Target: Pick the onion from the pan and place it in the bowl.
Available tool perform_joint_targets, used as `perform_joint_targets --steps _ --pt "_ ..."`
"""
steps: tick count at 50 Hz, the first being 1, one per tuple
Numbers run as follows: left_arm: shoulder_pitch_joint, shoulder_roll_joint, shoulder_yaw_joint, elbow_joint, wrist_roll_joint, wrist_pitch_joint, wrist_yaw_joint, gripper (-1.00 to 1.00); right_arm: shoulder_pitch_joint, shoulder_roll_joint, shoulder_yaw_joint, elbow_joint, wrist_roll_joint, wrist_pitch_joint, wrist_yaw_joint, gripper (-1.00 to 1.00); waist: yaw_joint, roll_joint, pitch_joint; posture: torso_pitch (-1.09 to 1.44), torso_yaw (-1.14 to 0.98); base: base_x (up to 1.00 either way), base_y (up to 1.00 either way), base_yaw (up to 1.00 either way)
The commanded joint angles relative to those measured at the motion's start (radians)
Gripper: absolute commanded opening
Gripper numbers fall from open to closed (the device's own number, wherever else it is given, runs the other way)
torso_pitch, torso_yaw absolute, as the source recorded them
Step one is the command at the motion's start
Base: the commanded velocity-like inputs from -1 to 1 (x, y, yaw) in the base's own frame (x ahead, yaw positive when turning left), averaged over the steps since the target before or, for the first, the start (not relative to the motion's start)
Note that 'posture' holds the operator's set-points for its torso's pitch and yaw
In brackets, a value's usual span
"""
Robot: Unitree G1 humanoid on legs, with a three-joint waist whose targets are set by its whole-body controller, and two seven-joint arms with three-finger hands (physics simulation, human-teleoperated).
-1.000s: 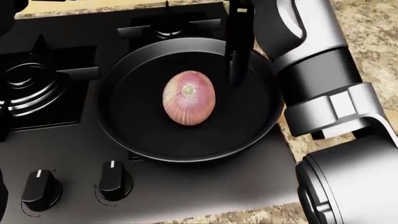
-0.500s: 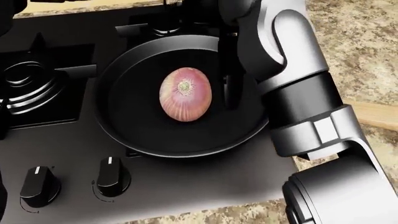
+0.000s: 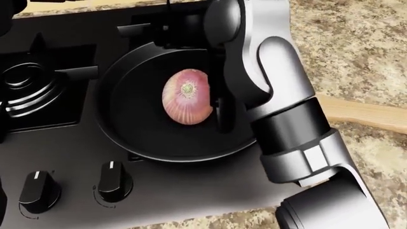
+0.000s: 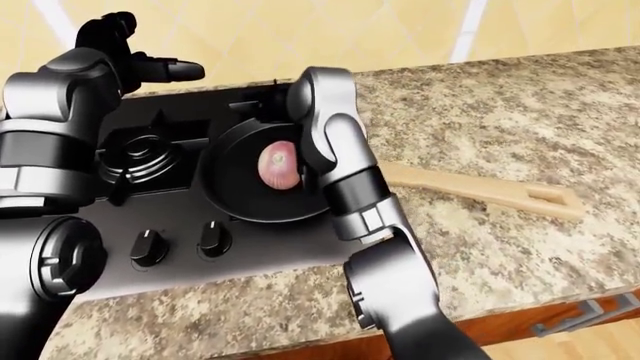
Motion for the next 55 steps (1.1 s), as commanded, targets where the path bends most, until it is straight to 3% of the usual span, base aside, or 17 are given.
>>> perform_joint_targets --steps 1,28,51,53,54,55 --pt "-0.042 0.015 0.005 -0.039 0.002 -0.03 0.003 1.0 -0.036 0.0 -0.009 -0.045 -0.009 -0.001 -0.011 1.0 -0.001 0.005 -0.037 0.0 0.0 0.0 0.0 0.0" --pt "-0.041 0.016 0.004 -0.03 0.001 -0.037 0.003 1.0 0.026 0.058 0.009 -0.081 -0.057 -0.014 -0.001 1.0 -0.013 0.018 -0.038 0.0 0.0 0.0 0.0 0.0" --pt "-0.035 0.017 0.006 -0.049 0.0 -0.025 0.002 1.0 0.051 0.067 0.012 -0.092 -0.077 -0.021 0.004 1.0 -0.016 0.021 -0.039 0.0 0.0 0.0 0.0 0.0" --pt "-0.034 0.017 0.006 -0.048 -0.001 -0.026 0.002 1.0 0.051 0.067 0.012 -0.094 -0.078 -0.022 0.004 0.8 -0.016 0.021 -0.039 0.0 0.0 0.0 0.0 0.0" --pt "-0.033 0.016 0.006 -0.049 -0.001 -0.026 0.003 1.0 0.051 0.068 0.012 -0.093 -0.078 -0.022 0.003 0.55 -0.016 0.021 -0.039 0.0 0.0 0.0 0.0 0.0" --pt "-0.031 0.015 0.006 -0.049 -0.001 -0.027 0.003 1.0 0.053 0.067 0.013 -0.092 -0.079 -0.024 0.001 0.42 -0.016 0.021 -0.039 0.0 0.0 0.0 0.0 0.0"
